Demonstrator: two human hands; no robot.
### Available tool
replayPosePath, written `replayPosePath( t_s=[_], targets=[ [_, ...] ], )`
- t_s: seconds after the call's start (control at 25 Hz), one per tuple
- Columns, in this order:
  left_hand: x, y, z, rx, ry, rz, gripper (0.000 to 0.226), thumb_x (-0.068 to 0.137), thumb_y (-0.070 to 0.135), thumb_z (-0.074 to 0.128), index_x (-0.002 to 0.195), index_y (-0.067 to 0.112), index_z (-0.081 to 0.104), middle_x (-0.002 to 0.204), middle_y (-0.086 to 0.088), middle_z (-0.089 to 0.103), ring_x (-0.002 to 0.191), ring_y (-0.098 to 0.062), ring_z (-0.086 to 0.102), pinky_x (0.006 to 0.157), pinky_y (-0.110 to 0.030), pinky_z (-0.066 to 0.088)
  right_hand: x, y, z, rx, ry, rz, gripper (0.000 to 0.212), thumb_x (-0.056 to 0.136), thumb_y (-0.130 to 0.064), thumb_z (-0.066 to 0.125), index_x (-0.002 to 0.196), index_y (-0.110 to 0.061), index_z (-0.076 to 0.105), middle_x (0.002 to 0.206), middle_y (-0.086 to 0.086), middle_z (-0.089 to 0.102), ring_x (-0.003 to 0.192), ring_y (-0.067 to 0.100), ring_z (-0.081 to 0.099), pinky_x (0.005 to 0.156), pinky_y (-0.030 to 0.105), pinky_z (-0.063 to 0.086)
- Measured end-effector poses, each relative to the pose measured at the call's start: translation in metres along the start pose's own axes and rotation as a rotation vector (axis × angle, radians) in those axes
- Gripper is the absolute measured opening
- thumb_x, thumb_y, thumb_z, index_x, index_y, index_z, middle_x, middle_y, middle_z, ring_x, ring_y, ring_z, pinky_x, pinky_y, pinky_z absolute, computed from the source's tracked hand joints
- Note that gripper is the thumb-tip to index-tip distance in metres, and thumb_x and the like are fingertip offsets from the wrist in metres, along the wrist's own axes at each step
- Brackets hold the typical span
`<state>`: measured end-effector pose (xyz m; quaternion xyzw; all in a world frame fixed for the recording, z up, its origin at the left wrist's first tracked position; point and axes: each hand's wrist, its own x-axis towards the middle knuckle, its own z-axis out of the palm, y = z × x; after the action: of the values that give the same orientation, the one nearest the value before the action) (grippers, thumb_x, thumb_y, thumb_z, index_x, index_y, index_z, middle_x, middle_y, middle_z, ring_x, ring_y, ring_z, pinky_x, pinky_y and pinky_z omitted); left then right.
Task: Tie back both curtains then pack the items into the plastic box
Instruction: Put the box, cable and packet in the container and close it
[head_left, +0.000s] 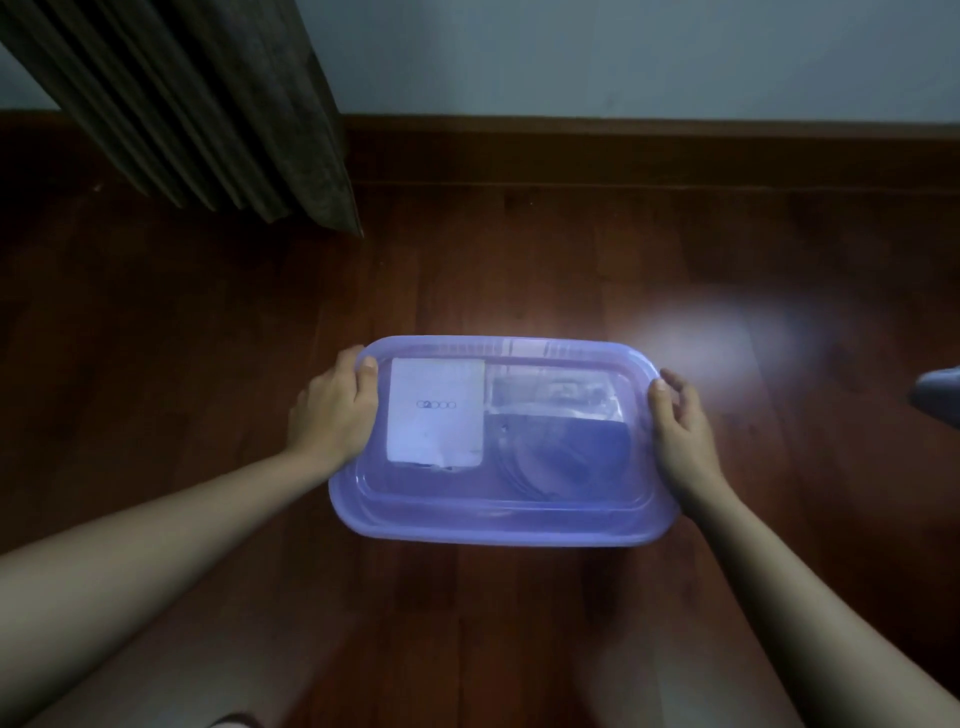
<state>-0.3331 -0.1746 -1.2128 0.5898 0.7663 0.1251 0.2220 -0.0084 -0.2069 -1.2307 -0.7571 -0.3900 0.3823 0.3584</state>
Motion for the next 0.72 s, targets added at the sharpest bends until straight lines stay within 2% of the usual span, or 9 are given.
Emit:
replayPosePath(
  t_s=[0.08,0.2,0.24,0.32,0.36,0.48,0.56,0.64,0.72],
  targets=[
    [-0.002,-0.002,0.001,0.019,0.02,-0.003,0.045,0.099,0.043,0.024,0.135,0.022,0.04,0.125,-0.016,0.059,0.111,-0.044,0.053,0.09,-0.047,0.042,-0.003,-0.003,0.0,0.0,0.055,-0.003,0.039,0.095,-0.041,0.044,0.128,-0.021,0.048,0.109,-0.004,0.055,0.103,0.015,0.052,0.088,0.027,0.036],
    [0.001,-0.005,0.002,-0.233,-0.059,-0.128,0.045,0.097,0.049,0.027,0.134,0.027,0.039,0.123,-0.008,0.057,0.108,-0.035,0.054,0.091,-0.044,0.043,-0.013,-0.009,-0.004,-0.038,0.172,-0.008,0.036,0.096,-0.041,0.043,0.121,-0.018,0.052,0.107,0.002,0.06,0.096,0.017,0.054,0.082,0.027,0.035],
    [0.002,-0.008,0.001,-0.353,-0.118,-0.186,0.046,0.095,0.051,0.029,0.131,0.024,0.041,0.12,-0.009,0.057,0.1,-0.031,0.056,0.088,-0.043,0.045,-0.016,-0.009,-0.006,-0.081,0.155,0.012,0.037,0.095,-0.043,0.042,0.121,-0.018,0.052,0.11,0.006,0.061,0.098,0.021,0.055,0.082,0.029,0.036],
    [-0.004,-0.013,0.002,-0.631,-0.176,-0.262,0.054,0.091,0.055,0.034,0.113,0.01,0.052,0.106,-0.023,0.06,0.078,-0.023,0.056,0.075,-0.039,0.046,-0.026,-0.004,-0.007,-0.147,0.023,0.104,0.045,0.094,-0.051,0.039,0.119,-0.017,0.052,0.115,0.011,0.06,0.106,0.029,0.055,0.084,0.034,0.037],
    [-0.013,-0.017,0.005,-0.672,-0.185,-0.297,0.056,0.088,0.06,0.036,0.104,0.009,0.054,0.096,-0.02,0.062,0.075,-0.023,0.056,0.072,-0.038,0.046,-0.033,0.0,-0.007,-0.134,-0.023,0.153,0.047,0.093,-0.055,0.037,0.116,-0.016,0.053,0.113,0.011,0.059,0.104,0.028,0.054,0.082,0.033,0.036],
    [-0.046,-0.018,0.015,-0.521,-0.099,-0.455,0.053,0.086,0.066,0.04,0.099,0.017,0.054,0.088,-0.001,0.059,0.083,-0.025,0.057,0.072,-0.034,0.041,-0.048,0.005,-0.001,-0.046,0.043,0.193,0.042,0.091,-0.057,0.04,0.105,-0.021,0.053,0.1,0.005,0.056,0.092,0.022,0.05,0.08,0.033,0.035],
    [-0.055,-0.016,0.018,-0.428,-0.025,-0.441,0.051,0.088,0.063,0.041,0.082,0.014,0.056,0.079,-0.003,0.058,0.076,-0.028,0.055,0.066,-0.033,0.038,-0.052,0.006,0.004,-0.082,0.101,0.175,0.039,0.089,-0.057,0.044,0.101,-0.022,0.053,0.093,0.004,0.057,0.091,0.025,0.053,0.081,0.036,0.04],
    [-0.055,-0.011,0.016,-0.422,0.023,-0.386,0.053,0.09,0.059,0.042,0.064,0.013,0.048,0.066,-0.005,0.053,0.062,-0.026,0.05,0.056,-0.033,0.033,-0.051,0.005,0.004,-0.109,0.143,0.164,0.038,0.089,-0.057,0.047,0.096,-0.021,0.055,0.087,0.003,0.059,0.088,0.026,0.055,0.08,0.036,0.04],
    [-0.056,-0.011,0.016,-0.398,0.066,-0.355,0.055,0.09,0.056,0.042,0.059,0.011,0.042,0.059,-0.005,0.05,0.055,-0.022,0.046,0.05,-0.031,0.031,-0.052,0.006,0.004,-0.1,0.18,0.146,0.038,0.086,-0.06,0.049,0.092,-0.022,0.055,0.082,0.001,0.059,0.083,0.025,0.054,0.077,0.034,0.038]
  ],
)
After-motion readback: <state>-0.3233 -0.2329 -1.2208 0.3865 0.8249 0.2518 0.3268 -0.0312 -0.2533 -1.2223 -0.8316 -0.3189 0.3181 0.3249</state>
